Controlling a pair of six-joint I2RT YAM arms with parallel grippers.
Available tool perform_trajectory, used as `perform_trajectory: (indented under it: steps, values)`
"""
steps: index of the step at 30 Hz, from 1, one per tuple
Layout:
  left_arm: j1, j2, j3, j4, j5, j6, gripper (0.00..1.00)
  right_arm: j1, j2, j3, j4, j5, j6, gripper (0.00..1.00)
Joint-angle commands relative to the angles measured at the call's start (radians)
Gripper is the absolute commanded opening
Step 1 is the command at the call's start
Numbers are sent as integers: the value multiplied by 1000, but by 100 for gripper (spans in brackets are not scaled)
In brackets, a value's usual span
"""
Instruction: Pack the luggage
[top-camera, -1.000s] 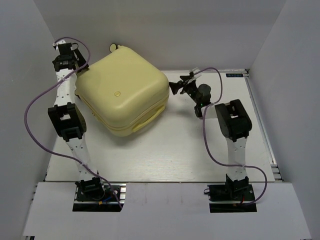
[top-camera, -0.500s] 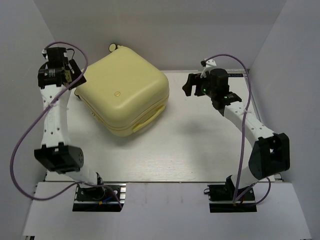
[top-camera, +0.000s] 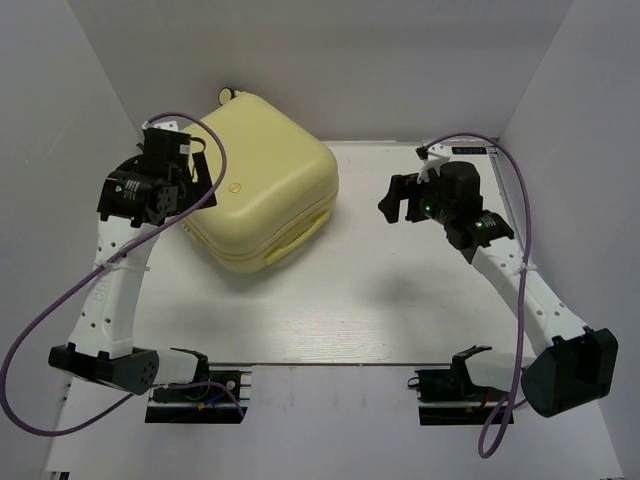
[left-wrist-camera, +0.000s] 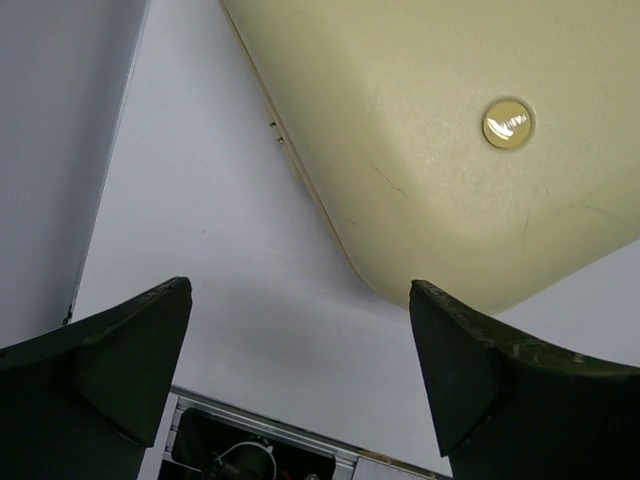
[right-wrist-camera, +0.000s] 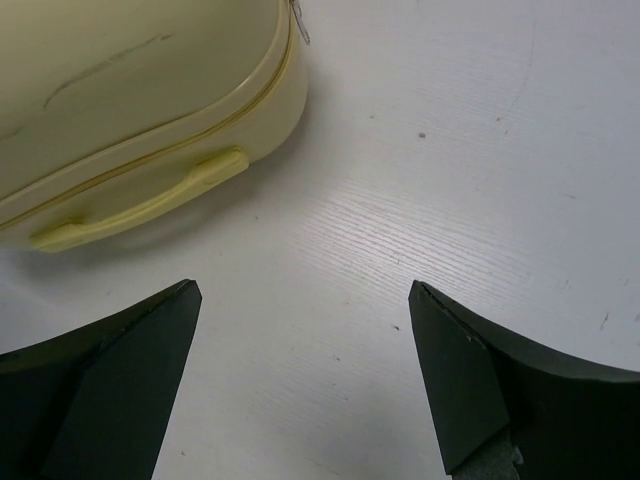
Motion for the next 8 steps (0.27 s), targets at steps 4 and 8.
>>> perform_trajectory:
  steps: [4, 8]
  values:
    - [-101, 4, 9, -50, -123, -11, 100, 3, -86, -35, 4, 43, -12, 91]
    - [-108, -17, -3, -35, -131, -7, 100, 3, -111, -51, 16, 57, 11, 91]
